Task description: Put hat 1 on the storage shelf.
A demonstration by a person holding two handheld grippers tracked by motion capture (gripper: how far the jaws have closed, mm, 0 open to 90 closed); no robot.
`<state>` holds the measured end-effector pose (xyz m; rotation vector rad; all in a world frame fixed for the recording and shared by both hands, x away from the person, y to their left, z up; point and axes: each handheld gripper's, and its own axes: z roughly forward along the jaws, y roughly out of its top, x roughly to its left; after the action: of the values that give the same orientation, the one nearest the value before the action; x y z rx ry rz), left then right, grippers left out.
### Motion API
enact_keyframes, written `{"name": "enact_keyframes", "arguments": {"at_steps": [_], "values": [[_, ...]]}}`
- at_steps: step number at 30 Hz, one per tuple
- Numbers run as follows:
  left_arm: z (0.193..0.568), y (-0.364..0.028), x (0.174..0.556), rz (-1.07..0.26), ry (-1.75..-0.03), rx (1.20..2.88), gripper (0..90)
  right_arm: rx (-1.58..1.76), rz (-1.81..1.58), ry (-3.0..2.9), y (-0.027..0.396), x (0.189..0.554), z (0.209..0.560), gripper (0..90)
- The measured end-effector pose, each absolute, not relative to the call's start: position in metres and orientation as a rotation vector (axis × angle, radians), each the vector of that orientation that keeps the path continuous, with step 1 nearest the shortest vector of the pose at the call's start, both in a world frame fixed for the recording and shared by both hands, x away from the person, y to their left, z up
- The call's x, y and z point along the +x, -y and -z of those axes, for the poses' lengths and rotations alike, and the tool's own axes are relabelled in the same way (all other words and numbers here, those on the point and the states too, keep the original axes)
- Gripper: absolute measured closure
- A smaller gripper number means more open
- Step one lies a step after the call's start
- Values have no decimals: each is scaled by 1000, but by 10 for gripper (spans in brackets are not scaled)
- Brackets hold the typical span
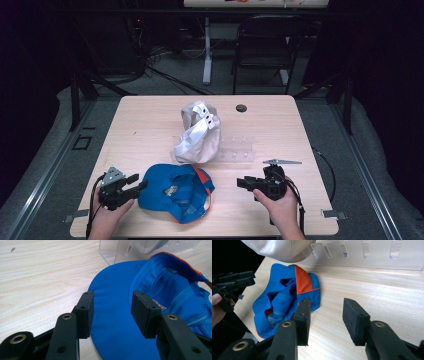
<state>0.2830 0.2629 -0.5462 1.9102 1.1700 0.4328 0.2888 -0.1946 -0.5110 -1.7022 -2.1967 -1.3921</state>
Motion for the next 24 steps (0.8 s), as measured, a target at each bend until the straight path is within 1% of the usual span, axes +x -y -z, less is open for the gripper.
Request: {"name": "enact_keyframes", "arguments": {"at_steps": [7,13,17,24], "values": [[548,-266,284,-430,-1174,1921,535,-1679,1453,2217,191,279,526,571],[549,-264,283,-439,-1164,1921,535,-1682,1408,2242,184,279,533,571],[549,-264,281,-439,-1158,1944,533,-1661,1389,2255,179,280,536,568],[550,-265,277,-454,-1158,1937,529,-1634,1366,2276,171,283,537,574]]}}
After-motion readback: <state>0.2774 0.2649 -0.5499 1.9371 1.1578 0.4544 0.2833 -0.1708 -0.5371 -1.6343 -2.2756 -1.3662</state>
